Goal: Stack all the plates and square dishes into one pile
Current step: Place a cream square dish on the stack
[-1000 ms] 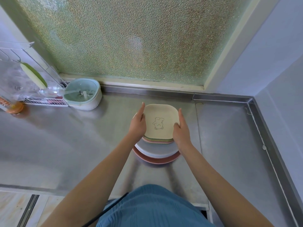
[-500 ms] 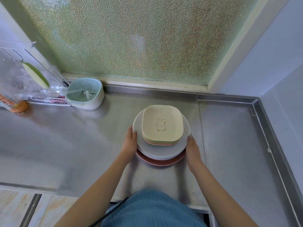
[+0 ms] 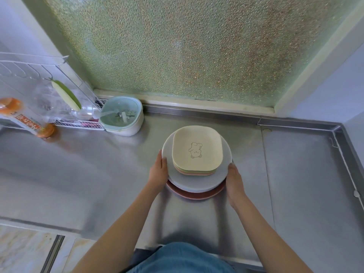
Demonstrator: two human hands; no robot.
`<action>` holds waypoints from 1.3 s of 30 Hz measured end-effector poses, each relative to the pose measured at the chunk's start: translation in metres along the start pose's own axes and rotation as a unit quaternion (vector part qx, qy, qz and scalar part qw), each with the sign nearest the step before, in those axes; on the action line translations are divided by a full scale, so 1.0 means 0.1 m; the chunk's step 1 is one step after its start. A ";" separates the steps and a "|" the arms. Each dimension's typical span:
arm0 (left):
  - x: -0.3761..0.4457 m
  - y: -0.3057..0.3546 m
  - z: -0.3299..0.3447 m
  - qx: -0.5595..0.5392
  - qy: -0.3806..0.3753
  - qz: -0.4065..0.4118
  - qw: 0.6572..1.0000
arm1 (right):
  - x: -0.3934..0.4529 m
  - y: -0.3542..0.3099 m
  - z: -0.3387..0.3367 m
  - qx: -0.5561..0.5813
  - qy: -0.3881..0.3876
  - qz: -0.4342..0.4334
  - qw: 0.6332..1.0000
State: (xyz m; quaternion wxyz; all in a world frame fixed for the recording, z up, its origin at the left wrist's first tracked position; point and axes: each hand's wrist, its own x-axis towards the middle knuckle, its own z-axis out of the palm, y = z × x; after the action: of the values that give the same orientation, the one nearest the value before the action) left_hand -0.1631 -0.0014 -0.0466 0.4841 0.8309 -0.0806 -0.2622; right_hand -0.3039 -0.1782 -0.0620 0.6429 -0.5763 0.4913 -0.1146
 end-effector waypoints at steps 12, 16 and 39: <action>0.83 -0.01 -0.97 -0.044 0.013 -0.022 0.999 | 0.17 -0.43 1.18 0.011 -0.013 -0.010 1.000; 0.97 0.03 -1.07 -0.048 0.000 0.000 0.999 | 0.27 -0.48 1.32 0.016 0.007 -0.003 1.000; 1.07 0.15 -1.01 -0.015 0.055 -0.012 0.998 | 0.23 -0.55 1.53 0.067 0.105 0.000 0.992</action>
State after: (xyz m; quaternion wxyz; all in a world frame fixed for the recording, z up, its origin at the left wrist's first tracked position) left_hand -0.0180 0.0263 -0.0319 0.4968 0.8379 -0.0402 -0.2225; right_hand -0.1527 -0.1153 -0.0494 0.6250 -0.5168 0.5471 -0.2074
